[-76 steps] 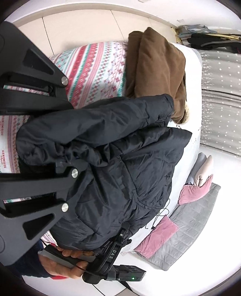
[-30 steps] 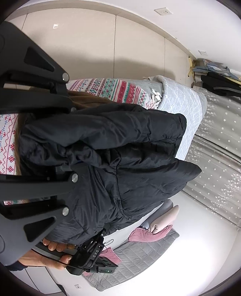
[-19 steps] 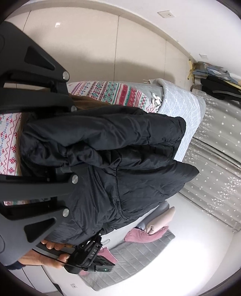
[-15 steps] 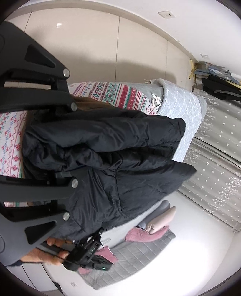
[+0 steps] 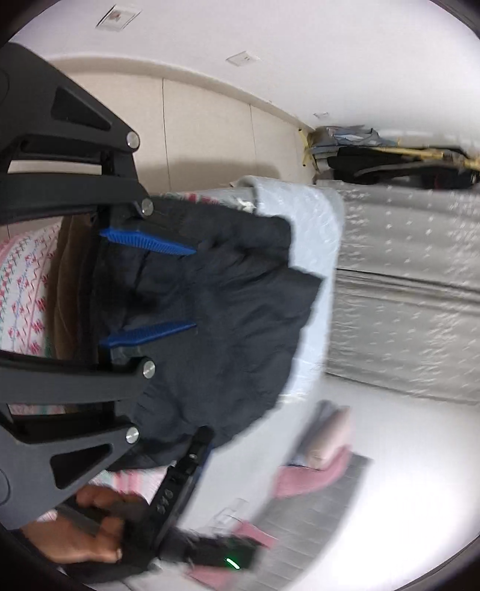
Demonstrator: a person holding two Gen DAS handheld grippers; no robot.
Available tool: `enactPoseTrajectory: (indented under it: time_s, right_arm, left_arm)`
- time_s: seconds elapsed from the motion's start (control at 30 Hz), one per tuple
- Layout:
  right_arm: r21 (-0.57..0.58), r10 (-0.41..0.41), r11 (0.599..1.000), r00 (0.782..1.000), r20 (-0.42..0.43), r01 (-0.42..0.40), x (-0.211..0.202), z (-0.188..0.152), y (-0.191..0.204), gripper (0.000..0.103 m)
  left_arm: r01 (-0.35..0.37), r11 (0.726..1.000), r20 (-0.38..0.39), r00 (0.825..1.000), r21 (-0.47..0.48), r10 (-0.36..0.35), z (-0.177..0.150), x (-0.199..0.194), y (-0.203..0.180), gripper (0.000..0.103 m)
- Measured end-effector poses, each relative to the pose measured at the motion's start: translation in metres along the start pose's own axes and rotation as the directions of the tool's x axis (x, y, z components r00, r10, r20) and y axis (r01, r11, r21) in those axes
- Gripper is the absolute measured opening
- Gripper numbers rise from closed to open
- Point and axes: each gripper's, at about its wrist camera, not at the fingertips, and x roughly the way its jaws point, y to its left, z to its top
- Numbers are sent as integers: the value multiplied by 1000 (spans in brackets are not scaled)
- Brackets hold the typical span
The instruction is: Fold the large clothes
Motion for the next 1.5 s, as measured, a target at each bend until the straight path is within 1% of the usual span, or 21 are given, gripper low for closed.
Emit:
enactPoseTrajectory:
  time_s: [0.07, 0.13, 0.2, 0.27, 0.43, 0.53, 0.6, 0.7, 0.77, 0.8, 0.87, 0.93, 1.0, 1.03, 1.1, 1.2, 1.3, 1.37, 1.43, 1.47, 1.5]
  right_arm:
    - [-33, -13, 999, 1000, -21, 12, 9, -10, 13, 49]
    - [-104, -65, 993, 998, -23, 62, 18, -23, 23, 49]
    - [-146, -82, 986, 996, -30, 76, 26, -32, 27, 49]
    - [-164, -93, 983, 995, -43, 85, 34, -36, 30, 50]
    - [-202, -153, 970, 984, -85, 134, 41, -33, 41, 51]
    - [-182, -158, 973, 985, -71, 143, 10, -41, 46, 51]
    - [-198, -132, 973, 989, -59, 118, -12, -51, 52, 54]
    - [-222, -117, 970, 989, -88, 95, -37, -72, 54, 57]
    - [-209, -105, 975, 987, -118, 79, -53, -89, 54, 57]
    - [-199, -90, 978, 988, -123, 64, -65, -99, 53, 57]
    - [-201, -79, 978, 989, -121, 54, -86, -117, 57, 58]
    - [-221, -77, 974, 990, -115, 50, -106, -133, 60, 62]
    - [-241, -69, 970, 992, -101, 43, -131, -151, 63, 67]
    - [-244, -66, 969, 993, -94, 41, -141, -156, 64, 68]
    - [-242, -58, 970, 995, -79, 37, -161, -165, 69, 73]
    - [-203, -61, 978, 997, -47, 50, -192, -169, 70, 77]
    - [-143, -16, 990, 1000, -25, 12, -232, -176, 70, 83]
    - [-124, -9, 992, 1000, -14, 8, -253, -176, 70, 91]
    - [-125, -14, 992, 1000, -3, 14, -272, -177, 73, 97]
    - [-138, -20, 990, 1000, -8, 19, -283, -177, 74, 103]
    - [-149, -24, 989, 1000, -11, 22, -290, -177, 75, 103]
  left_arm:
    - [-47, 999, -32, 998, 25, 47, -12, 15, -3, 36]
    - [-46, 999, -48, 998, 7, 46, -22, 24, 5, 36]
    - [-28, 999, -64, 998, -20, 26, -26, 31, 14, 36]
    - [-27, 999, -73, 997, -35, 25, -25, 32, 18, 36]
    - [-84, 996, -91, 992, 3, 84, -26, 21, 4, 36]
    - [-138, 990, -76, 987, 20, 139, -35, -4, -2, 36]
    - [-205, 977, -63, 976, 50, 208, -44, -24, -12, 39]
    - [-257, 964, -76, 962, 67, 262, -61, -49, -19, 39]
    - [-273, 961, -65, 959, 48, 276, -73, -71, -23, 39]
    - [-282, 959, -61, 957, 31, 283, -80, -85, -27, 42]
    - [-284, 959, -51, 958, 5, 283, -94, -112, -36, 55]
    - [-270, 963, -27, 963, 5, 270, -107, -138, -45, 71]
    - [-288, 957, 6, 958, 28, 288, -118, -169, -59, 76]
    - [-294, 955, 16, 956, 34, 294, -121, -179, -64, 82]
    - [-285, 958, 25, 958, 31, 285, -131, -202, -71, 86]
    - [-281, 960, 23, 959, 4, 281, -145, -225, -73, 86]
    - [-285, 957, 35, 957, -47, 287, -158, -246, -72, 87]
    - [-292, 953, 66, 952, -83, 298, -164, -261, -74, 90]
    - [-302, 948, 108, 944, -100, 312, -168, -273, -81, 102]
    - [-304, 948, 137, 939, -95, 315, -171, -280, -86, 102]
    - [-309, 948, 159, 935, -78, 318, -171, -285, -92, 102]
